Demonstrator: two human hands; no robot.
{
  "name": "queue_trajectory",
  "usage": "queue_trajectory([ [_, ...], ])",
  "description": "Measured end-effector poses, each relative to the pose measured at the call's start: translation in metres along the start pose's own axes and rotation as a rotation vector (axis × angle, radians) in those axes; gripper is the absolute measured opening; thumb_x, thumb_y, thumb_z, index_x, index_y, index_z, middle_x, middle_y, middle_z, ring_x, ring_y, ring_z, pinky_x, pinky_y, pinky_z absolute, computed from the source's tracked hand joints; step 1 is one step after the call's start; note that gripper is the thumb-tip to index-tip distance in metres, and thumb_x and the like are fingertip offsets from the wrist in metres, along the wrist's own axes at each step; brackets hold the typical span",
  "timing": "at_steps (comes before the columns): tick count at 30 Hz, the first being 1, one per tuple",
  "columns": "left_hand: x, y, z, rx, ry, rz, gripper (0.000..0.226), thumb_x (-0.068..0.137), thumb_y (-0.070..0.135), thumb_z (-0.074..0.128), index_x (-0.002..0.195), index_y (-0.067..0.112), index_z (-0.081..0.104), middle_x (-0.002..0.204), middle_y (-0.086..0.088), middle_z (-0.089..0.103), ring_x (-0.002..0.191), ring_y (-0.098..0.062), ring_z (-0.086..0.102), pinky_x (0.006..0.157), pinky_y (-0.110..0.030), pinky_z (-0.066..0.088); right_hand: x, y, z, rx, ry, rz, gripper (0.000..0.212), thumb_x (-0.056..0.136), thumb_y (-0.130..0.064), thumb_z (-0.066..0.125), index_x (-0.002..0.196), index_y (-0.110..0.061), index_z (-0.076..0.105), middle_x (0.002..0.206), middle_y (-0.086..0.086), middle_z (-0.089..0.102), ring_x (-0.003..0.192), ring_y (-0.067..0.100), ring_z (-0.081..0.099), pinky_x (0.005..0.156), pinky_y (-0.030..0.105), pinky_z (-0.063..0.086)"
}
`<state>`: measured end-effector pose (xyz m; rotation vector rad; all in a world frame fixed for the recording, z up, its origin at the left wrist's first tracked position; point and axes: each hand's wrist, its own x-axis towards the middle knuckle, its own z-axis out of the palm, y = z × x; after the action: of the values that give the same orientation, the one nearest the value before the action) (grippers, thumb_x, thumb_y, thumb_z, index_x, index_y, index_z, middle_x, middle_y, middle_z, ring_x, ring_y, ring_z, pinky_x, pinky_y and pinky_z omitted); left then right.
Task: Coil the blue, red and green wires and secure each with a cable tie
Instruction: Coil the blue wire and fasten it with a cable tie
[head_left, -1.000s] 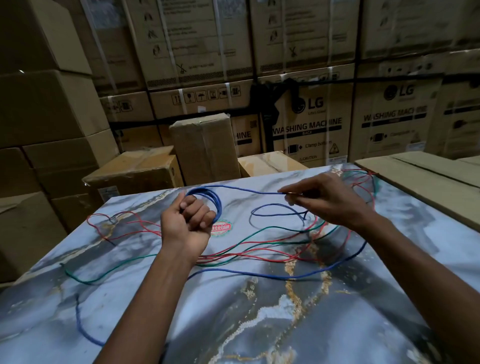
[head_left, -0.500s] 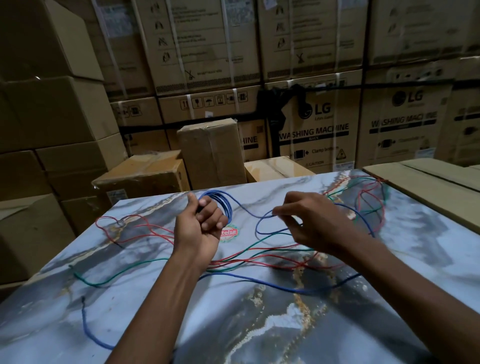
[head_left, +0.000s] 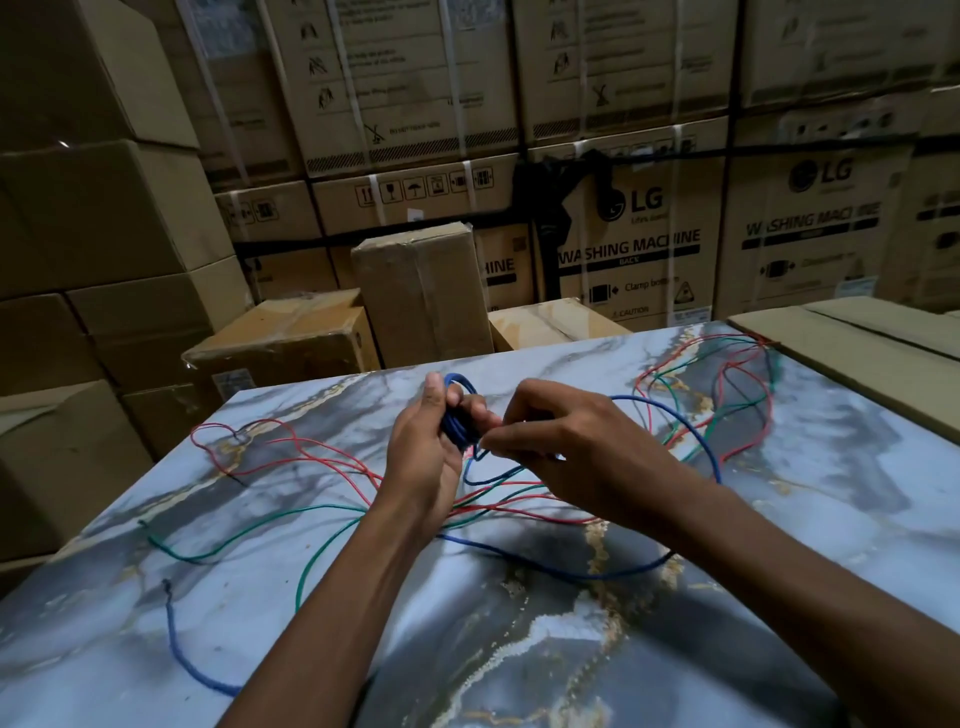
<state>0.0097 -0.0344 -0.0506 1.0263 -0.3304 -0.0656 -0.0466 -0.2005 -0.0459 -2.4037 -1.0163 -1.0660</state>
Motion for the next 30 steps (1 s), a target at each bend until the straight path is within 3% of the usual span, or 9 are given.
queue_trajectory([
  [4, -0.004, -0.006, 0.003, 0.196, -0.050, 0.036, 0.040, 0.107, 0.033, 0.032, 0.081, 0.008, 0.047, 0.063, -0.002, 0.061, 0.059, -0.012, 0.056, 0.059, -0.022, 0.048, 0.002, -0.003, 0.005, 0.048, 0.079, 0.001, 0.012, 0.088, -0.015, 0.073, 0.095, -0.010, 0.081, 0.084, 0.007, 0.066, 0.070, 0.021, 0.062, 0.058, 0.039, 0.052],
  [7, -0.007, -0.013, 0.003, 0.500, -0.085, 0.093, 0.052, 0.107, 0.041, 0.036, 0.081, 0.001, 0.057, 0.068, -0.006, 0.060, 0.068, -0.020, 0.055, 0.071, -0.036, 0.045, 0.002, 0.001, 0.003, 0.039, 0.136, 0.026, 0.009, 0.089, -0.014, 0.073, 0.094, -0.008, 0.079, 0.083, 0.006, 0.067, 0.069, 0.017, 0.059, 0.060, 0.035, 0.051],
  [10, -0.013, -0.014, 0.006, 0.628, -0.169, 0.108, 0.051, 0.107, 0.040, 0.033, 0.079, 0.005, 0.058, 0.061, -0.002, 0.054, 0.057, -0.015, 0.047, 0.057, -0.028, 0.038, 0.000, 0.008, -0.004, 0.038, 0.181, 0.064, 0.015, 0.086, -0.014, 0.079, 0.099, -0.008, 0.077, 0.086, 0.004, 0.070, 0.068, 0.006, 0.053, 0.062, 0.025, 0.052],
  [14, -0.014, -0.009, 0.007, 0.487, -0.268, 0.014, 0.045, 0.106, 0.036, 0.038, 0.074, 0.015, 0.061, 0.062, -0.002, 0.043, 0.051, -0.012, 0.036, 0.059, -0.033, 0.033, 0.002, 0.014, -0.016, 0.081, 0.240, 0.130, 0.032, 0.079, -0.019, 0.088, 0.106, -0.008, 0.076, 0.084, -0.003, 0.075, 0.063, 0.005, 0.056, 0.062, 0.023, 0.053],
  [17, -0.014, -0.003, 0.009, 0.381, -0.302, -0.063, 0.041, 0.099, 0.038, 0.044, 0.069, 0.017, 0.063, 0.066, -0.003, 0.041, 0.047, -0.007, 0.032, 0.056, -0.027, 0.034, 0.004, 0.022, -0.029, 0.145, 0.261, 0.161, 0.034, 0.074, -0.027, 0.090, 0.100, -0.009, 0.076, 0.080, -0.004, 0.074, 0.064, 0.005, 0.062, 0.064, 0.019, 0.053],
  [21, -0.016, 0.004, 0.014, 0.397, -0.390, -0.117, 0.040, 0.102, 0.037, 0.042, 0.069, 0.015, 0.042, 0.052, 0.007, 0.028, 0.045, -0.009, 0.022, 0.052, -0.029, 0.028, 0.006, 0.028, -0.040, 0.136, 0.226, 0.144, 0.037, 0.072, -0.034, 0.088, 0.096, -0.009, 0.077, 0.078, -0.005, 0.071, 0.066, -0.006, 0.060, 0.066, 0.009, 0.049],
  [26, -0.019, 0.007, 0.011, 0.299, -0.326, -0.186, 0.037, 0.093, 0.033, 0.051, 0.061, 0.021, 0.036, 0.050, 0.008, 0.019, 0.047, -0.013, 0.010, 0.050, -0.033, 0.017, 0.005, 0.031, -0.037, 0.210, 0.123, 0.164, 0.024, 0.082, -0.032, 0.084, 0.093, -0.011, 0.079, 0.077, -0.007, 0.071, 0.067, 0.001, 0.064, 0.063, 0.020, 0.054],
  [30, -0.017, 0.014, 0.008, 0.131, -0.208, -0.208, 0.043, 0.089, 0.031, 0.049, 0.050, 0.024, 0.034, 0.040, 0.007, 0.017, 0.039, -0.011, 0.008, 0.040, -0.025, 0.014, 0.000, 0.032, -0.034, 0.262, -0.061, 0.328, 0.038, 0.091, -0.052, 0.068, 0.101, -0.016, 0.079, 0.081, -0.007, 0.075, 0.074, 0.006, 0.070, 0.067, 0.032, 0.058],
])
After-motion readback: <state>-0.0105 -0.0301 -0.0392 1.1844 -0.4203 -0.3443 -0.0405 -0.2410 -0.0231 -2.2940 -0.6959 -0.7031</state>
